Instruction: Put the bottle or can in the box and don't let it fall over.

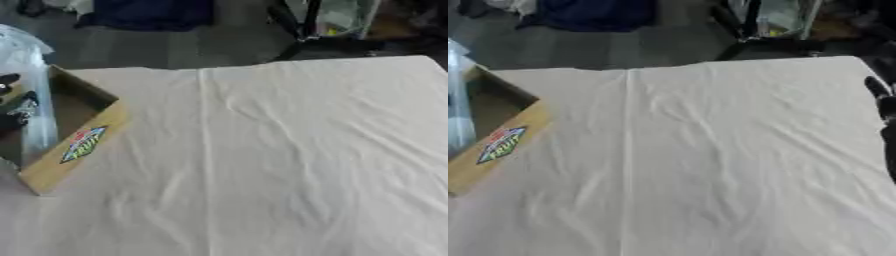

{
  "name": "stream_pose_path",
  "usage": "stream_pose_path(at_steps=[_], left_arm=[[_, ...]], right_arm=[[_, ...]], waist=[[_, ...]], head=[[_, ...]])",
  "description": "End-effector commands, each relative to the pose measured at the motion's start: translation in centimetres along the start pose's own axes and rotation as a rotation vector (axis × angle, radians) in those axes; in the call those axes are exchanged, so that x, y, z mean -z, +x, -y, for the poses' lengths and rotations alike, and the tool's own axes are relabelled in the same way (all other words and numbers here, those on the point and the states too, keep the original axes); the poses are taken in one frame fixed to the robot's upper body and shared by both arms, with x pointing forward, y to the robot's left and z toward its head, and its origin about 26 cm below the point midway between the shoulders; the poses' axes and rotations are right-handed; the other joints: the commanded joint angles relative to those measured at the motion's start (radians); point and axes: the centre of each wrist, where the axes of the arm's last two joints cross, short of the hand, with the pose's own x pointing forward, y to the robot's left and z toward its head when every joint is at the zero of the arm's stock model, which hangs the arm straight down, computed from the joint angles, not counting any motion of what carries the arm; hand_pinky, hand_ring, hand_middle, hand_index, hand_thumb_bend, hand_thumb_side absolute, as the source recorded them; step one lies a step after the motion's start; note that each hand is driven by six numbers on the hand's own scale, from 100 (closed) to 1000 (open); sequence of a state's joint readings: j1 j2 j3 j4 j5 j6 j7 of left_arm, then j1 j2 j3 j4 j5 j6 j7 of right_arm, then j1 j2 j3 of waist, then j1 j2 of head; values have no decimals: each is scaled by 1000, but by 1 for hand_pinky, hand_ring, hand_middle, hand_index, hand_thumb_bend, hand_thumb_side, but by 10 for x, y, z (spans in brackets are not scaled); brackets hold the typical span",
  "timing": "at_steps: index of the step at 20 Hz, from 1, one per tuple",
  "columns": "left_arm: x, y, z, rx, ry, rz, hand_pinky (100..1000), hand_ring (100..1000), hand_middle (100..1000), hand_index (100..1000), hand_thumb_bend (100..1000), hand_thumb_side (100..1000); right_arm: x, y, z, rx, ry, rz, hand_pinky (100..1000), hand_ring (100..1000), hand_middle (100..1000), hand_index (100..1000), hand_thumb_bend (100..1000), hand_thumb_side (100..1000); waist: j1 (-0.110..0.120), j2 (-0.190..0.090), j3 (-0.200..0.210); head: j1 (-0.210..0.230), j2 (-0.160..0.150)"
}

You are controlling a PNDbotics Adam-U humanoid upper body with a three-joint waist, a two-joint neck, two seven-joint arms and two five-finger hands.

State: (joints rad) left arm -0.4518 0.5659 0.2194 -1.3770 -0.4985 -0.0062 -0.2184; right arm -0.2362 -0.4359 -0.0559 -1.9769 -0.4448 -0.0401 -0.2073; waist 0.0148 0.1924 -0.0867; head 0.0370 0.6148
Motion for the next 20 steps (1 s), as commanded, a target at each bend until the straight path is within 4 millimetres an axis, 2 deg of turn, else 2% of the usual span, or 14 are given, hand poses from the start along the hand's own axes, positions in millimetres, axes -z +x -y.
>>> stream_pose_path(at_steps=[1,2,4,5,6,7,9,12,13,14,15,17,20], left_arm=[[-1,10,-24,93,51,56,1000,1000,1000,1000,100,935],[-2,11,-25,107,59,61,1000,1000,1000,1000,100,934],[-2,13,-25,120,73,65,1000,1000,1000,926,100,913],[-3,14,-25,111,80,67,1000,1000,1000,769,100,858],[-3,16,-25,94,91,72,1000,1000,1000,729,100,834],[-4,18,-26,73,107,80,1000,1000,1000,614,100,778],[-6,24,-31,32,158,100,1000,1000,1000,559,100,704],[-10,40,-39,-15,210,161,1000,1000,1000,575,100,668],[-12,46,-41,-30,220,188,1000,1000,1000,648,100,689],[-15,55,-43,-54,234,223,1000,1000,1000,685,100,615],[-18,62,-45,-82,246,258,1000,1000,1000,763,100,588],[-25,83,-44,-176,258,369,1000,1000,1000,851,100,583],[-35,111,-37,-332,235,532,1000,1000,1000,821,100,586]], right_arm=[[4,11,3,-24,13,34,1000,1000,949,1000,100,470],[3,11,3,-25,13,33,1000,1000,949,1000,100,470],[3,11,3,-27,15,32,1000,1000,948,1000,100,470],[3,11,3,-26,14,33,1000,1000,948,1000,100,470],[3,11,3,-26,12,33,1000,1000,948,1000,100,470],[3,11,3,-26,11,33,1000,1000,948,1000,100,470],[3,11,3,-27,10,33,1000,1000,949,1000,100,470],[3,10,3,-29,11,33,1000,1000,948,1000,100,470],[3,10,4,-29,11,33,1000,1000,948,1000,100,471],[3,10,4,-29,10,33,1000,1000,948,1000,100,470],[3,10,4,-29,9,34,1000,1000,948,1000,100,470],[2,10,4,-29,10,36,1000,1000,947,1000,100,470],[2,10,4,-28,13,37,1000,1000,947,1000,100,470]], waist=[[-1,-23,2],[-1,-24,3],[-1,-24,4],[-1,-24,4],[-2,-24,4],[-2,-24,5],[-2,-24,6],[-2,-24,7],[-2,-24,8],[-2,-24,8],[-2,-24,8],[-3,-25,9],[-6,-25,9]], head=[[-1,9],[1,11],[2,16],[1,17],[0,17],[1,18],[1,19],[5,21],[6,20],[8,20],[9,19],[14,17],[20,15]])
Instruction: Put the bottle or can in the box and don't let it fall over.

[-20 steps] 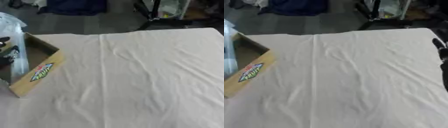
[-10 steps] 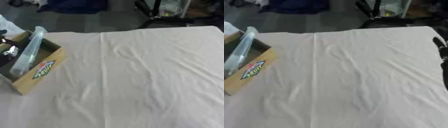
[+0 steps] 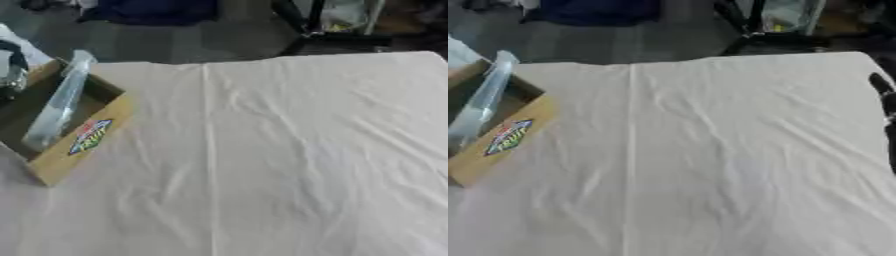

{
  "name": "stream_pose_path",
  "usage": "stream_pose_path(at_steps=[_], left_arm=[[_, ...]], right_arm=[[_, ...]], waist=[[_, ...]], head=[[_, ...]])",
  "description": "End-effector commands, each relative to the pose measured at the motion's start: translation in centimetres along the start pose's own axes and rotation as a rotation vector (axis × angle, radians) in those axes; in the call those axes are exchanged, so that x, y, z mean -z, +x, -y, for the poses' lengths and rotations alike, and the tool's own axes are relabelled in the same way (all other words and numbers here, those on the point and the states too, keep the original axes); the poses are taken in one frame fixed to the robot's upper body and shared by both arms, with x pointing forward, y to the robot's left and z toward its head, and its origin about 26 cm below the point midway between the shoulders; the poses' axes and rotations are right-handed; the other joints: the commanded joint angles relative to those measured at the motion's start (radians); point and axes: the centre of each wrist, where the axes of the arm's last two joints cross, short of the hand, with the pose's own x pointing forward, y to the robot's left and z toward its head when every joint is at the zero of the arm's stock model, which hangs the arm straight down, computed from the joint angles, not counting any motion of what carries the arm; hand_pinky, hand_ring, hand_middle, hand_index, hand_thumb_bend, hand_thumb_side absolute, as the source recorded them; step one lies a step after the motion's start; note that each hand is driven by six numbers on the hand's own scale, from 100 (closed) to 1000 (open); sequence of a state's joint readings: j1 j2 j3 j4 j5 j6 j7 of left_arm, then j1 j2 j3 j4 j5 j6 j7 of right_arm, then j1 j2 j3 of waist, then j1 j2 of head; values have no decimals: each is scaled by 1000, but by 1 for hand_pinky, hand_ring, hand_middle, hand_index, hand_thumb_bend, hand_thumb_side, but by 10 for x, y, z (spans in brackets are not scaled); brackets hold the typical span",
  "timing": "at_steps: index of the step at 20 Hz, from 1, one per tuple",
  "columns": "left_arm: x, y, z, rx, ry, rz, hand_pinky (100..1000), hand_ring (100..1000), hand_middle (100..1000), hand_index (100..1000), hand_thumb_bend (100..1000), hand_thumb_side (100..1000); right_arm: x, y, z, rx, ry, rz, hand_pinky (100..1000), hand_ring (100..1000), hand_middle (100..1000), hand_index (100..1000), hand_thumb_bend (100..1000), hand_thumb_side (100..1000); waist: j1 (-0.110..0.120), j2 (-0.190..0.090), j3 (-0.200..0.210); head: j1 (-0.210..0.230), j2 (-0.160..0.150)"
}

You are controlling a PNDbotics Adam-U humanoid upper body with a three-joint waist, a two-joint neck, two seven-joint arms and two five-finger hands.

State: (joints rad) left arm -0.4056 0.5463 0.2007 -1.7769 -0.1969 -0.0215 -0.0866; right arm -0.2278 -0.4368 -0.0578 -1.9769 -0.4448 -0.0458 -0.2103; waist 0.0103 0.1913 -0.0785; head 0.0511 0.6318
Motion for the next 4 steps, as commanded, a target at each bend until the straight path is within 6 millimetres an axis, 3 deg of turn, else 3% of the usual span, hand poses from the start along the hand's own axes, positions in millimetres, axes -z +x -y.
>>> stream_pose_path(at_steps=[1,3,4], left_arm=[[2,32,4,-141,2,155,1000,1000,1000,771,100,590],[1,41,13,-221,-5,189,1000,1000,1000,708,100,584],[1,43,16,-249,-2,193,1000,1000,1000,743,100,584]], right_arm=[[4,11,2,-24,20,39,1000,1000,946,1000,100,470],[4,11,2,-22,21,40,1000,1000,946,1000,100,470],[4,10,1,-21,21,41,1000,1000,947,1000,100,470]], waist=[[-3,-24,1],[-6,-23,1],[-7,-22,1]], head=[[7,-4],[7,-10],[6,-13]])
